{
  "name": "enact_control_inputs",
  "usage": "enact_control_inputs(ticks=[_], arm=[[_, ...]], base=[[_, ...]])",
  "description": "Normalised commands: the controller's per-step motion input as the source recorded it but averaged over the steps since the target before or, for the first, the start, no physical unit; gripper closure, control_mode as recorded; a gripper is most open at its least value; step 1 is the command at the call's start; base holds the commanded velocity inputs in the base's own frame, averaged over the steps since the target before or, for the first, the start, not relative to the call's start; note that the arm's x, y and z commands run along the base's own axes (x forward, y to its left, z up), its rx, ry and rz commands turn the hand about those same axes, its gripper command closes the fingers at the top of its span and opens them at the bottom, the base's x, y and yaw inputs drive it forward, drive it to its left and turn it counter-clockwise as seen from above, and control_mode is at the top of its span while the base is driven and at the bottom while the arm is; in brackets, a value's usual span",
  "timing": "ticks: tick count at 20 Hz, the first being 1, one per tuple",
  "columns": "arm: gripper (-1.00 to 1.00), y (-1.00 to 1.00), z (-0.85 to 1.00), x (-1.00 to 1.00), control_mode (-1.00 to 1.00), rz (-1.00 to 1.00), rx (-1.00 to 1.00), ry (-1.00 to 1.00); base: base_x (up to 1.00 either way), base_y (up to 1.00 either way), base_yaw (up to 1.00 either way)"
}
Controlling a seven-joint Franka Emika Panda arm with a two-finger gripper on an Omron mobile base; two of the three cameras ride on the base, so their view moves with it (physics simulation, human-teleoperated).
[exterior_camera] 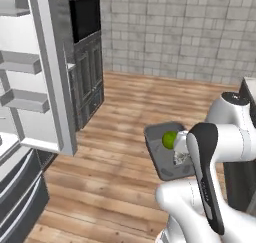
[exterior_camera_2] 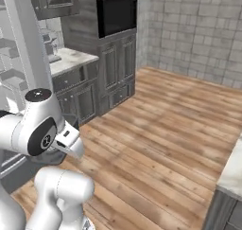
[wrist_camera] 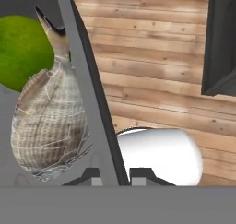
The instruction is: Place the tupperware on the top shelf of the fridge. Make space for the tupperware among the existing items by rearranging them on the shelves if needed. Close the fridge door when finished.
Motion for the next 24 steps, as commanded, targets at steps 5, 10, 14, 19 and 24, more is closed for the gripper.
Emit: enact_control_inputs(ticks=[5, 10, 14, 19, 24], arm=[[1.0, 0.0, 0.0, 0.0, 1.0, 0.0, 0.0, 0.0], [1.0, 0.0, 0.0, 0.0, 1.0, 0.0, 0.0, 0.0], [1.0, 0.0, 0.0, 0.0, 1.0, 0.0, 0.0, 0.0], [1.0, 0.0, 0.0, 0.0, 1.0, 0.0, 0.0, 0.0], [1.0, 0.0, 0.0, 0.0, 1.0, 0.0, 0.0, 0.0]], base=[[0.25, -0.4, 0.49], [0.02, -0.2, 0.6], [0.14, -0.03, 0.53], [0.28, 0.0, 0.52], [0.34, 0.0, 0.52]])
